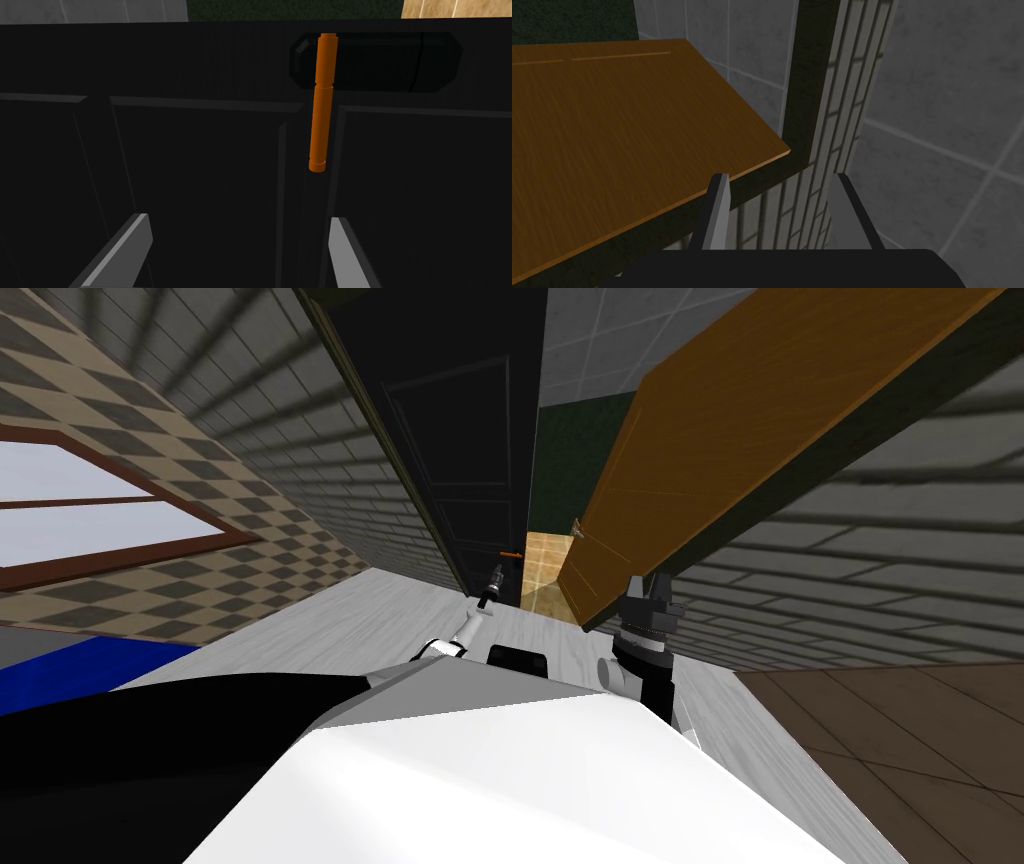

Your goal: Push the door open

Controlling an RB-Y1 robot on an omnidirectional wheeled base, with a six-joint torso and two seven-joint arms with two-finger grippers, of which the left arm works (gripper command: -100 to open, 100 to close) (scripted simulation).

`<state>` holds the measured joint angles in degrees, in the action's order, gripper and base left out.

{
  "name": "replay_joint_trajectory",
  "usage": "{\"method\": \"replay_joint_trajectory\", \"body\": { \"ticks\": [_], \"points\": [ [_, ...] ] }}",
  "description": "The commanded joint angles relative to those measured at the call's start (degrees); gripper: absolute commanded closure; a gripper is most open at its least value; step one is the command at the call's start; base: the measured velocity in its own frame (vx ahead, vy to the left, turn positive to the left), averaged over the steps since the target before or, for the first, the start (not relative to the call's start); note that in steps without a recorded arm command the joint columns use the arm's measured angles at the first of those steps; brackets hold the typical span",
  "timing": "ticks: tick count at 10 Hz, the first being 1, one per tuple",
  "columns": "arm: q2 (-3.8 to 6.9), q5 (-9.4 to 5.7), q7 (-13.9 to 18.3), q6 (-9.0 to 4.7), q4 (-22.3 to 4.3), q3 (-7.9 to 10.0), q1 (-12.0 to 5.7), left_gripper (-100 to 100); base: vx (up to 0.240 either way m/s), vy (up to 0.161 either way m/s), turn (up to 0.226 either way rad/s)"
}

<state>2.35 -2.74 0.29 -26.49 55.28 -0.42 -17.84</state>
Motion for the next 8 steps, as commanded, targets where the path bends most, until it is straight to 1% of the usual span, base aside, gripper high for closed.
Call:
{"method": "replay_joint_trajectory", "body": {
  "ticks": [1, 2, 3, 4, 5, 8],
  "points": [
    [-0.28, 0.02, 0.0, 0.27, -2.9, 0.09, -1.75, -100, 0.083, 0.044, -0.006],
    [-0.28, 0.02, 0.0, 0.27, -3.2, 0.09, -1.75, -100, 0.061, 0.033, -0.005],
    [-0.44, 0.01, -0.1, 0.31, -5.4, 0.20, -3.05, -100, 0.057, 0.030, -0.002],
    [-0.60, 0.00, -0.1, 0.35, -6.9, 0.31, -4.34, -100, 0.070, 0.034, -0.006],
    [-0.60, 0.00, -0.1, 0.35, -7.5, 0.31, -4.34, -100, 0.044, 0.033, -0.003],
    [-1.07, -0.04, -0.1, 0.44, -12.8, 0.58, -7.53, -100, 0.061, 0.041, -0.004]
  ]
}}
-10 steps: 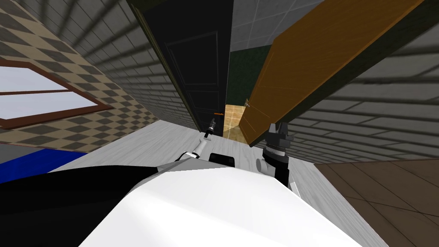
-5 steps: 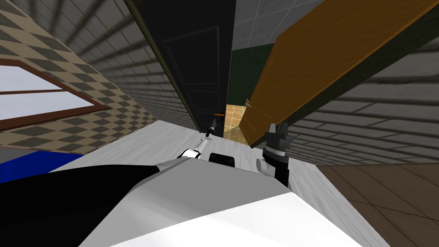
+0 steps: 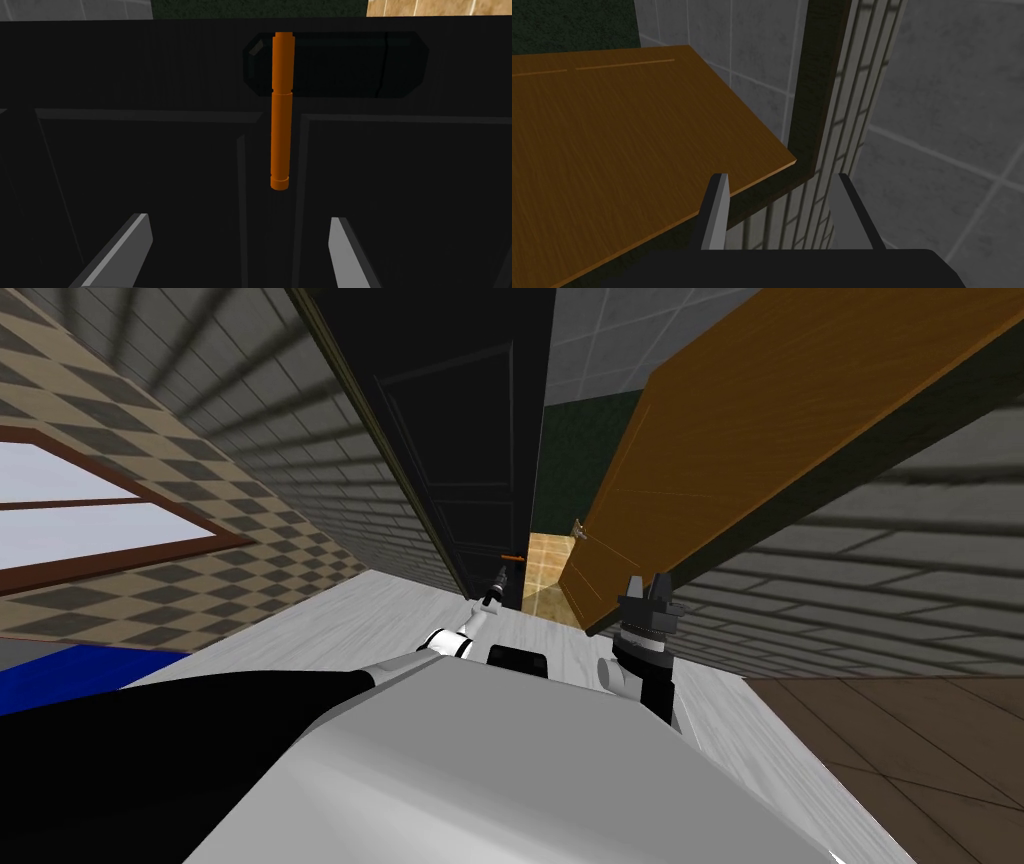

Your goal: Push the door open

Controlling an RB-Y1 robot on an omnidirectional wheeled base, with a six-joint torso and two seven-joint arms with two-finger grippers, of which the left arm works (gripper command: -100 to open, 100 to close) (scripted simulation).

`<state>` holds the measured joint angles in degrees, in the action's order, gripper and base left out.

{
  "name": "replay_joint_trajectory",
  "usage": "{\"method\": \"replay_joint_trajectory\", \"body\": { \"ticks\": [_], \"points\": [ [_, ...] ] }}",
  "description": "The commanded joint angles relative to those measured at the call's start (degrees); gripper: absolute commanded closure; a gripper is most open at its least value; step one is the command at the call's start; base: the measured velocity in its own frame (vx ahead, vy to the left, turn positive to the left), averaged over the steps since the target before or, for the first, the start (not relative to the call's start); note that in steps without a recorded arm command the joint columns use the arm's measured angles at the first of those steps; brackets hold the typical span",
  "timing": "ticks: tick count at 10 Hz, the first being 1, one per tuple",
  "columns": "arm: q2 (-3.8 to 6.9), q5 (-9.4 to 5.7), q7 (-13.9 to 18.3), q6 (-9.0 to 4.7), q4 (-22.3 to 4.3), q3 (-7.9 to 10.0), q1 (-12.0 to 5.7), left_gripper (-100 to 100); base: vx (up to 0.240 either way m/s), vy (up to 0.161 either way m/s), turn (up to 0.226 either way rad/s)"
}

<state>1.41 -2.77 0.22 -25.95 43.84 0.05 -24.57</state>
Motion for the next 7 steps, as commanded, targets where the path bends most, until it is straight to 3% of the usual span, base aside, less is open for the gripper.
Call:
{"method": "replay_joint_trajectory", "body": {
  "ticks": [1, 5, 6, 7],
  "points": [
    [-0.27, -0.02, -0.1, -0.07, -2.6, 0.17, -1.53, -100, 0.078, 0.052, -0.004],
    [-0.67, -0.04, -0.1, -0.01, -6.1, 0.34, -3.60, -100, 0.054, 0.022, -0.002],
    [-0.66, -0.02, -0.1, 0.13, -5.2, 0.31, -3.09, -100, 0.015, 0.003, -0.001],
    [0.23, -0.07, -0.2, 0.12, -5.3, 0.48, -3.17, -100, 0.125, 0.004, -0.029]
  ]
}}
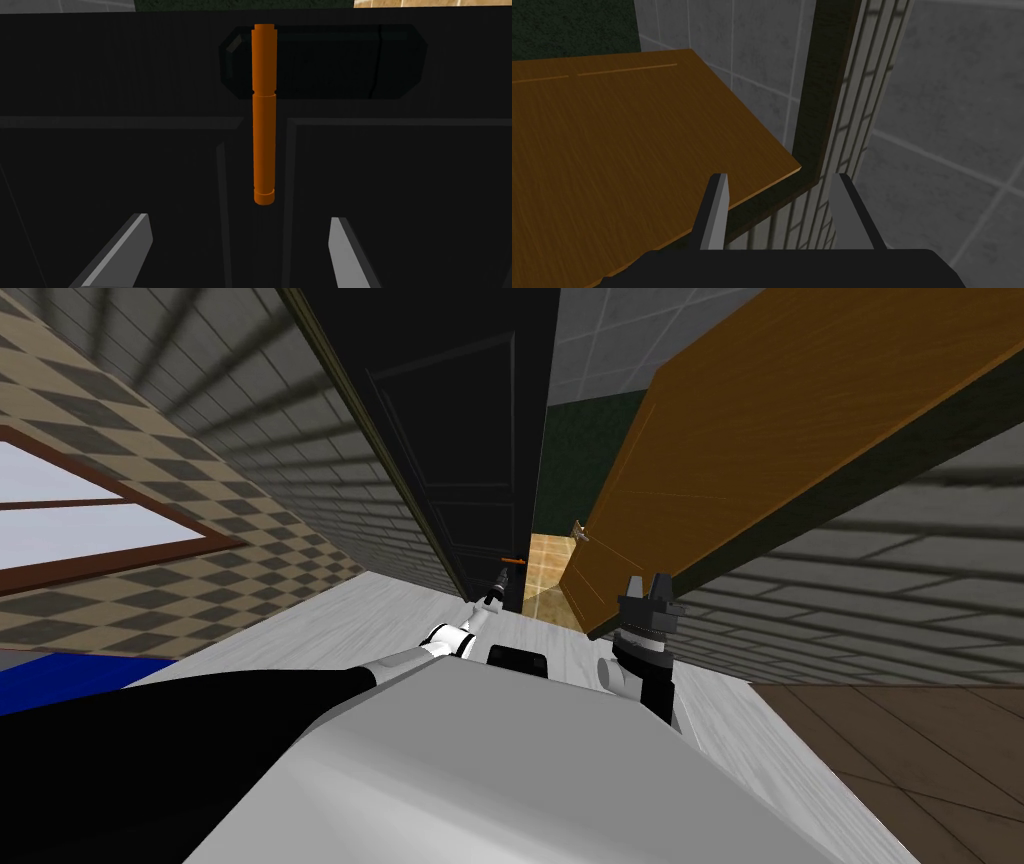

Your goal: Push the door open

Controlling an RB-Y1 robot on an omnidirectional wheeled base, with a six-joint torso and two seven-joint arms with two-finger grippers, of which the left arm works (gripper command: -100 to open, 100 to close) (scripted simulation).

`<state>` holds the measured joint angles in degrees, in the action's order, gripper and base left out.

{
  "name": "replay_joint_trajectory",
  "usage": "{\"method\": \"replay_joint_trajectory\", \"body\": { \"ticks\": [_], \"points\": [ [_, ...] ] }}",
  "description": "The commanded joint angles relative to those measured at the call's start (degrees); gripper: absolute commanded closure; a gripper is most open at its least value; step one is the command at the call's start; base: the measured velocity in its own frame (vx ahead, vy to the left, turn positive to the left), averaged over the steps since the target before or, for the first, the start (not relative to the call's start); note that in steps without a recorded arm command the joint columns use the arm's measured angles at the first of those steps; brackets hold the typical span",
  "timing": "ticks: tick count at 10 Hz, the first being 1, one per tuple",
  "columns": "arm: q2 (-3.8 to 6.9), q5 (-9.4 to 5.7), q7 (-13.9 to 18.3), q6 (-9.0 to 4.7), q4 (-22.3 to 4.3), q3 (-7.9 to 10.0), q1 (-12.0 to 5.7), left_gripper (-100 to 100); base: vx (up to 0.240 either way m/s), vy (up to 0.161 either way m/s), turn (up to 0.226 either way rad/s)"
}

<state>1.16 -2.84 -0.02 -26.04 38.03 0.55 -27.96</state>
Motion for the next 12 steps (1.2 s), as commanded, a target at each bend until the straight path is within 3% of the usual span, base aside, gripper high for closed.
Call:
{"method": "replay_joint_trajectory", "body": {
  "ticks": [1, 5, 8, 10, 11, 12],
  "points": [
    [0.80, -0.03, 0.0, 0.20, 0.4, 0.07, 0.20, -100, 0.186, -0.017, -0.030],
    [1.42, -0.16, 0.0, 0.13, 0.2, 0.47, 0.13, -100, 0.197, -0.028, -0.019],
    [1.00, -0.26, -0.1, 0.08, 0.0, 0.75, 0.08, -100, 0.188, -0.037, -0.022],
    [0.14, -0.33, -0.1, 0.05, -0.1, 0.96, 0.05, -100, 0.179, 0.006, -0.018],
    [0.41, -0.32, -0.1, -0.09, -0.4, 0.92, -0.11, -100, 0.086, 0.012, -0.005],
    [0.41, -0.32, -0.1, -0.09, -0.4, 0.92, -0.11, 100, -0.020, -0.004, 0.008]
  ]
}}
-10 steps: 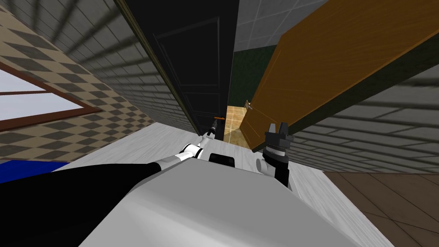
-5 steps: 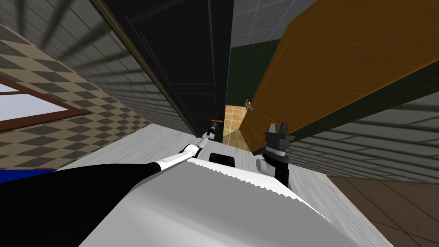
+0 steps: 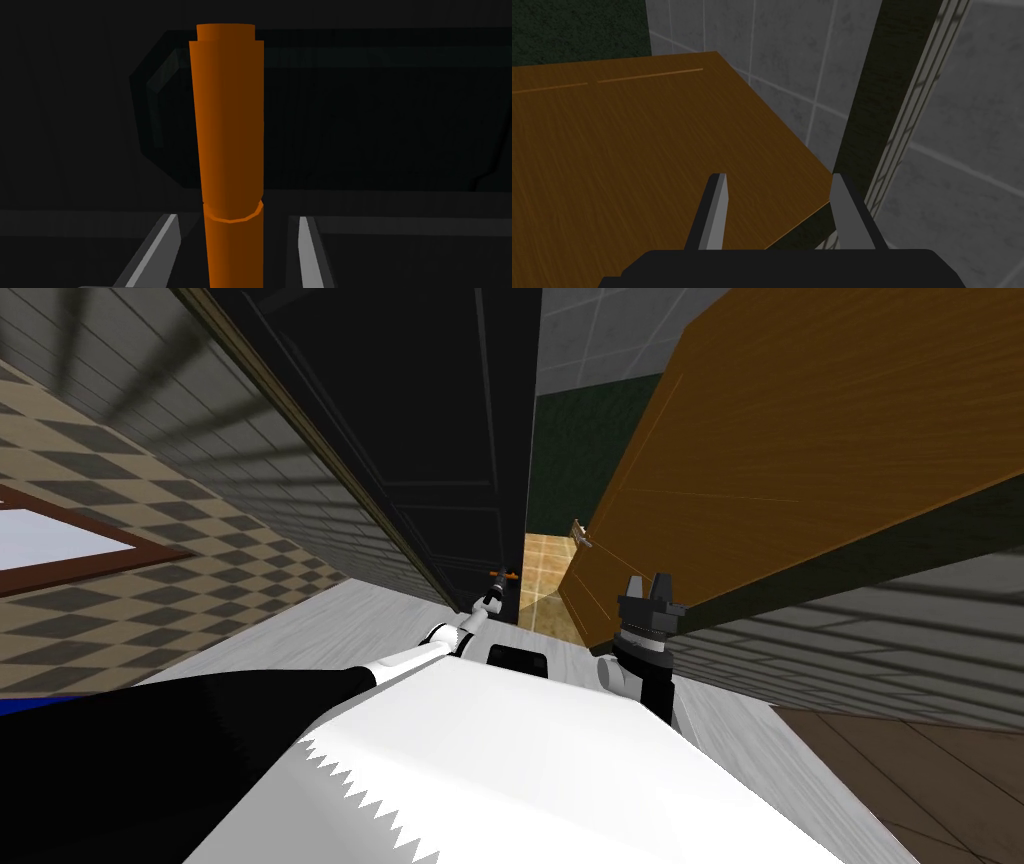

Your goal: Push the door open

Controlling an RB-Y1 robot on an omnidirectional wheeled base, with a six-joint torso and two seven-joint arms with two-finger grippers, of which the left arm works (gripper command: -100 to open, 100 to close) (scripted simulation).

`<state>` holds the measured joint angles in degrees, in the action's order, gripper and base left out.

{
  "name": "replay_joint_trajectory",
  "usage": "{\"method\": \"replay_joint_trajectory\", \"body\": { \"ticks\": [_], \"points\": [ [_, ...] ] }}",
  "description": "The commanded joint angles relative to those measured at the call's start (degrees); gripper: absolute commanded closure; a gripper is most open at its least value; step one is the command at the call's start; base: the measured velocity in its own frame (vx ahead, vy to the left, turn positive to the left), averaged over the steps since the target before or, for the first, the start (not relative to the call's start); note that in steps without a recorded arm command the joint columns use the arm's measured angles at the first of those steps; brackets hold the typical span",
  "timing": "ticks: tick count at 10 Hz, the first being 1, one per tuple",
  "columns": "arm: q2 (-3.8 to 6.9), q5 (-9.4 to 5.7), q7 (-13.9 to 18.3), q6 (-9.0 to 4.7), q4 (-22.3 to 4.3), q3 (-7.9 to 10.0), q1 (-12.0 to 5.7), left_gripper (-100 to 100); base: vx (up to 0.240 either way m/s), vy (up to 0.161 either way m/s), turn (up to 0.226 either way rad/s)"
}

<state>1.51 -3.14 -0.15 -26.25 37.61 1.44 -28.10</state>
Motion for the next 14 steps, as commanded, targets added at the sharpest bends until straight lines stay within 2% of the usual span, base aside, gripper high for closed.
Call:
{"method": "replay_joint_trajectory", "body": {
  "ticks": [1, 5, 10, 12, 14],
  "points": [
    [0.06, -0.02, 0.0, 0.12, 0.0, 0.03, 0.04, 100, -0.037, -0.006, -0.006],
    [0.06, -0.02, 0.0, 0.12, 0.0, 0.03, 0.04, 100, -0.007, 0.000, 0.000],
    [1.50, -0.69, -0.6, 0.17, -0.1, 2.11, 0.32, 100, 0.153, -0.061, 0.039],
    [1.67, -0.78, -0.7, 0.17, -0.1, 2.39, 0.35, 100, 0.130, -0.061, 0.030],
    [2.57, -1.30, -1.2, 0.16, -0.2, 3.98, 0.51, 100, 0.150, -0.080, 0.059]
  ]
}}
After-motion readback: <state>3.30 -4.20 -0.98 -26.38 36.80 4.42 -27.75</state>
